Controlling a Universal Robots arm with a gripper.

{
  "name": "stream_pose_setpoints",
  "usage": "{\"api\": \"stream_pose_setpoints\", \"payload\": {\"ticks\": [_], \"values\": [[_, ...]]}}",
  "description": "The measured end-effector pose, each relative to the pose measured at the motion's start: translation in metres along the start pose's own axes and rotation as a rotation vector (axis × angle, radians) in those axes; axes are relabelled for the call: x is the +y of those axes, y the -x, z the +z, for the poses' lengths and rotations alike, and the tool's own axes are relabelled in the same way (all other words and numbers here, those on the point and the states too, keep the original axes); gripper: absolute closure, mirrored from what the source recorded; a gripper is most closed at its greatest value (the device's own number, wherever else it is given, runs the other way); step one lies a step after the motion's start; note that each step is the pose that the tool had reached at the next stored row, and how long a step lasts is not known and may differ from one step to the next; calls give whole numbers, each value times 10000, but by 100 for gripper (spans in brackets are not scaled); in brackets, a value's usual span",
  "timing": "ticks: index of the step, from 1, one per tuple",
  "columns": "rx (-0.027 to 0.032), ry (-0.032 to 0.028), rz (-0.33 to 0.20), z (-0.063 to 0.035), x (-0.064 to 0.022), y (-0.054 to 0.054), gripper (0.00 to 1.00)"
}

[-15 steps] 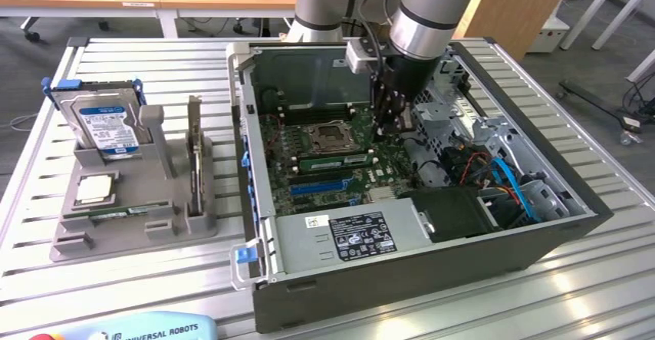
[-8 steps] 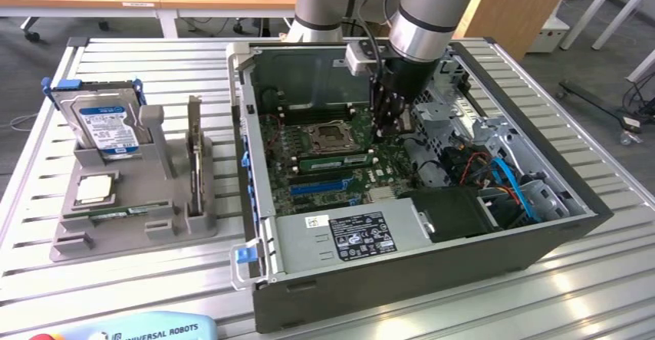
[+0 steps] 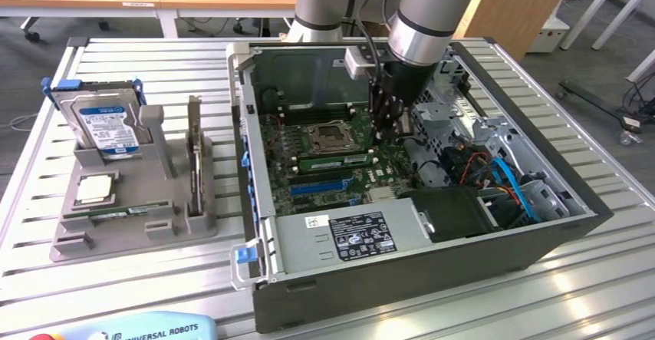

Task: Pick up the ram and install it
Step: 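Press down the ram until it locks into place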

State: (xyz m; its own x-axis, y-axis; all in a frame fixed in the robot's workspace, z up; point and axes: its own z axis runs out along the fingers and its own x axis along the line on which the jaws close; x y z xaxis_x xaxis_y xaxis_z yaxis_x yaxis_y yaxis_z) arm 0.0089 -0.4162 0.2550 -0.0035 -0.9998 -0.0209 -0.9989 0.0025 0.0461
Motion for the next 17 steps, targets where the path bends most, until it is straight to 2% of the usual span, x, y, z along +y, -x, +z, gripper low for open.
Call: {"api": "stream_pose_setpoints", "payload": {"ticks": [17], "values": [[0,0,0,54,-2,-1,90]]}}
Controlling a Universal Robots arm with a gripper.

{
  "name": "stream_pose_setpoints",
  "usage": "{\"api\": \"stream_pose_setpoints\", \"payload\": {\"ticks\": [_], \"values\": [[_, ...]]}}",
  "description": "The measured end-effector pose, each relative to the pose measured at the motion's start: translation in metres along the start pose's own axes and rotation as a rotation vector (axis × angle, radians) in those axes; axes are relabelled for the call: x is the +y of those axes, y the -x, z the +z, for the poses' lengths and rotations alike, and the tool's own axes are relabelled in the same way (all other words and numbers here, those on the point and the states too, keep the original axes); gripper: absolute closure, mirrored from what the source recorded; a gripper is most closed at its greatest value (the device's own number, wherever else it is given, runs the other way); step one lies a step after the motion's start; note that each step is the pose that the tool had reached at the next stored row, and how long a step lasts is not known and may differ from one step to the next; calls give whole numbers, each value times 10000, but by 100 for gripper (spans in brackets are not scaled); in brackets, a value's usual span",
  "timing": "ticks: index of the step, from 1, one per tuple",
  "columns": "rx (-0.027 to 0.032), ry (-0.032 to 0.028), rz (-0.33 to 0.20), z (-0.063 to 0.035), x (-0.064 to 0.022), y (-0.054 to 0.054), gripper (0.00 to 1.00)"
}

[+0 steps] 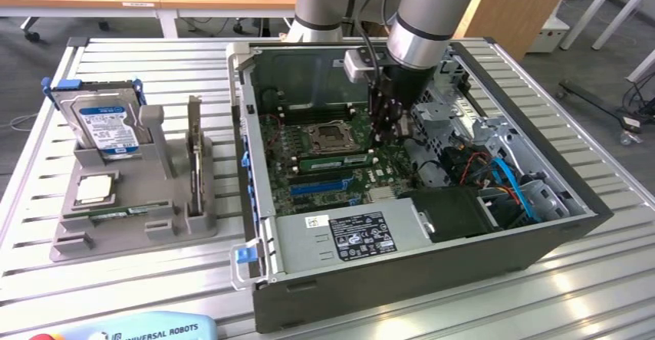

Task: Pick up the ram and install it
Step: 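Press down the ram until it locks into place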

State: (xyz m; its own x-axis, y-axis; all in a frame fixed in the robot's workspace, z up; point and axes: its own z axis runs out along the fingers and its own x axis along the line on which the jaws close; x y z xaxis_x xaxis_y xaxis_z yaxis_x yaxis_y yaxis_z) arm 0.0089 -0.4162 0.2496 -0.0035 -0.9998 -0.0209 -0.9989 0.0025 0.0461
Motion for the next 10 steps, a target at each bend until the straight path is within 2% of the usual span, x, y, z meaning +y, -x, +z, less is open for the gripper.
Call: {"api": "stream_pose_setpoints", "payload": {"ticks": [10], "values": [[1,0,0,49,-2,-1,90]]}}
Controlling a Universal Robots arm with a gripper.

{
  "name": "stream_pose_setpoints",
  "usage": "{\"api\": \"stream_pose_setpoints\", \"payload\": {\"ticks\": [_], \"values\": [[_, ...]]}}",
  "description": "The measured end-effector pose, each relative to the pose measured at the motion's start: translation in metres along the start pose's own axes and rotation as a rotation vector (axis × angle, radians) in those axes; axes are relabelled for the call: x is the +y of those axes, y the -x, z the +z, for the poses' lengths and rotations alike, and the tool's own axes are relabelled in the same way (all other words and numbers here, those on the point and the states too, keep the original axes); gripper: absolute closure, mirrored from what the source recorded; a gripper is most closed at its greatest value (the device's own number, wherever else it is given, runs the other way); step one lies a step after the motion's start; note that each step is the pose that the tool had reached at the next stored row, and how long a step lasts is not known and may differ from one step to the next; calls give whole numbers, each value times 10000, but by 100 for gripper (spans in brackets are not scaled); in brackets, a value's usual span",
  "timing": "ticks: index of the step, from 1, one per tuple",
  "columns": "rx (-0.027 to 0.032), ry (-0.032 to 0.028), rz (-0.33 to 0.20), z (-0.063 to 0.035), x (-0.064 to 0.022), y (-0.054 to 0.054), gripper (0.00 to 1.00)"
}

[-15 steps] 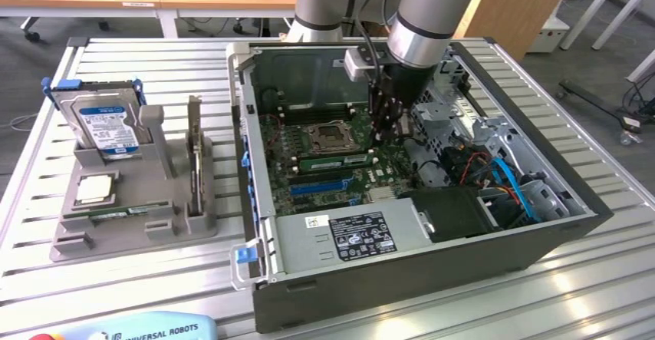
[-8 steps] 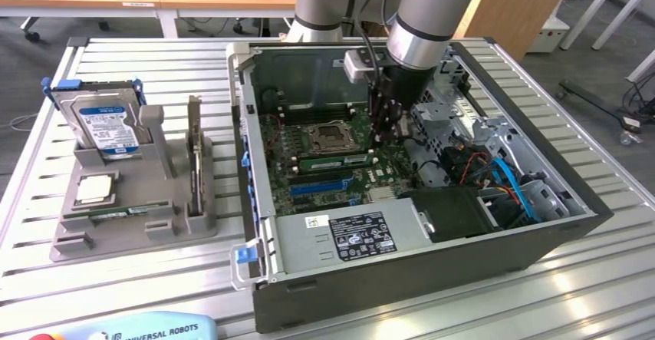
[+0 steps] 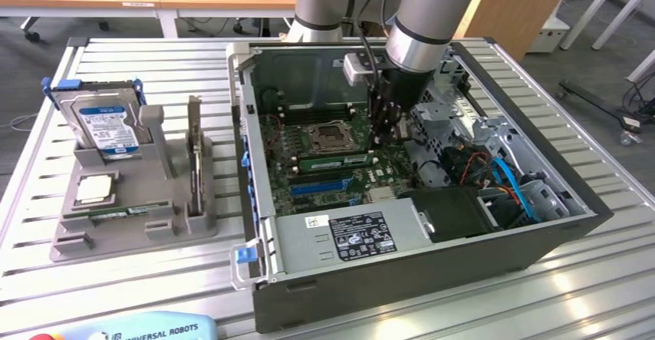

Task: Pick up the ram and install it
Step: 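Press down the ram until it locks into place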

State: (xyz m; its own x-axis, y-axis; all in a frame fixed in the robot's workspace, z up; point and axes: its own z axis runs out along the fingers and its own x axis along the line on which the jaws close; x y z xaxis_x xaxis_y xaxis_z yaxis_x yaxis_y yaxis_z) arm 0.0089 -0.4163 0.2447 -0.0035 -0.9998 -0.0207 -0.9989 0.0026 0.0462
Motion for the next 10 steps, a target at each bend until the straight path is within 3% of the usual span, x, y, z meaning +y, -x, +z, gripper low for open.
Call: {"api": "stream_pose_setpoints", "payload": {"ticks": [10], "values": [[0,0,0,45,-2,-1,90]]}}
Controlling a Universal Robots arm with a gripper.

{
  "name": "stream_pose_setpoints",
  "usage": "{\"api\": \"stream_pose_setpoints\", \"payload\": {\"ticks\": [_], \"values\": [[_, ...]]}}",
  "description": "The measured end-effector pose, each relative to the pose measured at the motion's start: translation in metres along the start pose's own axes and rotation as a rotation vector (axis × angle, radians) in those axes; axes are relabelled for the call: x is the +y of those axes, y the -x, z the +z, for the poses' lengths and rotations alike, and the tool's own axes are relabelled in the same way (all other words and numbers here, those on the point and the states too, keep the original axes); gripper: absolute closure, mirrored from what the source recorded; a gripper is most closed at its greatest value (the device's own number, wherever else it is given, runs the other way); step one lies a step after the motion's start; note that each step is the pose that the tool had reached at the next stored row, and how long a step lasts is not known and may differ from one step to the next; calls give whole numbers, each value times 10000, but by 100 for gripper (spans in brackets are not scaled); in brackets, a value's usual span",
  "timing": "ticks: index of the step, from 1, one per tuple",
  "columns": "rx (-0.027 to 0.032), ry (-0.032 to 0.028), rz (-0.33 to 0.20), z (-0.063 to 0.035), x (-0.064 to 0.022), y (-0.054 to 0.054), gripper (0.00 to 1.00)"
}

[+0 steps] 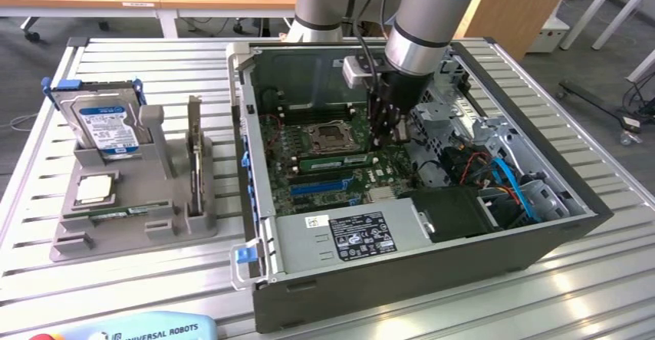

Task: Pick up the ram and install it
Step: 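Press down the ram until it locks into place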

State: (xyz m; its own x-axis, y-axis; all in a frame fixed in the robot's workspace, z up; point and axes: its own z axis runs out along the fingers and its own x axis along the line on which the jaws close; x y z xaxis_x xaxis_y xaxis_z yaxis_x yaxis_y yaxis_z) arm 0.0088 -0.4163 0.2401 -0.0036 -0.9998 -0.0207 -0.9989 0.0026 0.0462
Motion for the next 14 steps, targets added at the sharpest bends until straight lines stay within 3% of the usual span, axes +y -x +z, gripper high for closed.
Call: {"api": "stream_pose_setpoints", "payload": {"ticks": [14], "values": [[-4,-1,1,53,-3,4,90]]}}
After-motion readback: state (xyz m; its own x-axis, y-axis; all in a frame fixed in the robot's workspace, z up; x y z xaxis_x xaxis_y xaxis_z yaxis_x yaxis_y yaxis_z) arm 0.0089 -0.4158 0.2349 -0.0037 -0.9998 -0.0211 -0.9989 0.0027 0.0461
